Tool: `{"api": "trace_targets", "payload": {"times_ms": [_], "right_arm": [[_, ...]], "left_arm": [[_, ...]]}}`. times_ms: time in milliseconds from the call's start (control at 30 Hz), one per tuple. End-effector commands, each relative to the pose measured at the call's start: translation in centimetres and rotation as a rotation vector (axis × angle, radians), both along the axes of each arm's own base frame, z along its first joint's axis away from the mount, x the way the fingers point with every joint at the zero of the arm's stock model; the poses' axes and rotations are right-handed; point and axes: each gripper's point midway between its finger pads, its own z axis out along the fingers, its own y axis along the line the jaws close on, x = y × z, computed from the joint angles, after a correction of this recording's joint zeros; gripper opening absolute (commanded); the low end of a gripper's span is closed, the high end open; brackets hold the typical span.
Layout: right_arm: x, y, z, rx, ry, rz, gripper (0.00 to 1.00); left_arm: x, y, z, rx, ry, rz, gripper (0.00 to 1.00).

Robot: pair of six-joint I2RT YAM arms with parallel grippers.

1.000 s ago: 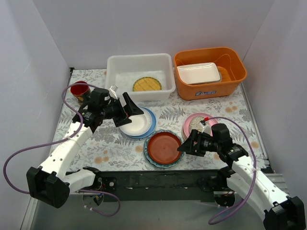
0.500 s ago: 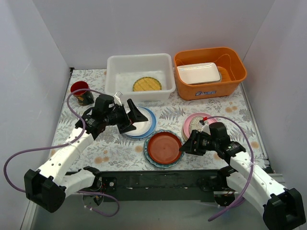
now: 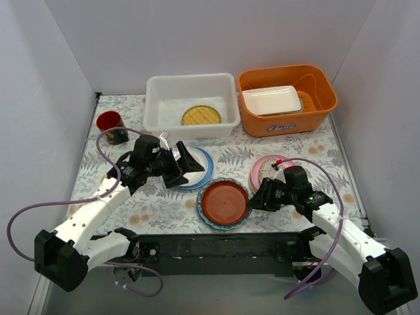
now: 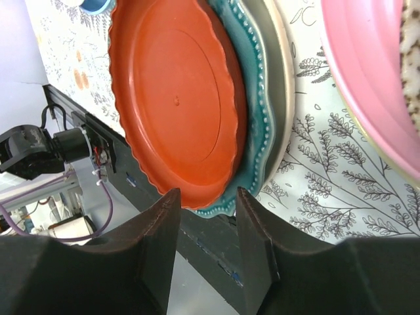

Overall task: Place the plates into the plastic bin on the countertop
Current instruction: Pick up the plate from the corner of the board.

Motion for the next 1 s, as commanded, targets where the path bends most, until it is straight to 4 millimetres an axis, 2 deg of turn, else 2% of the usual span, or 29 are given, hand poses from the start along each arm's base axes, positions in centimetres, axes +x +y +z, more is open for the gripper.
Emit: {"api": "trace_targets", "payload": {"times_ms": [0,433,967], "right_arm": [[1.6,0.6,1.5,0.019,-0.078,-0.002,0.46],[2.0,1.2,0.0,0.005,-0.049,0.008,0.43],[2.4,1.1,-1.7,-0.235,-0.078,0.023,0.38]], "left_arm": [[-0.5,-0.3,1.2,-0.039,-0.039,-0.02,0.98],[-1.1,-0.5,1.0,-0.051,-0.032,-0.042,0.98],[-1.7,-0.4,0.5,-0.055,-0.02,-0.046,0.98]]}}
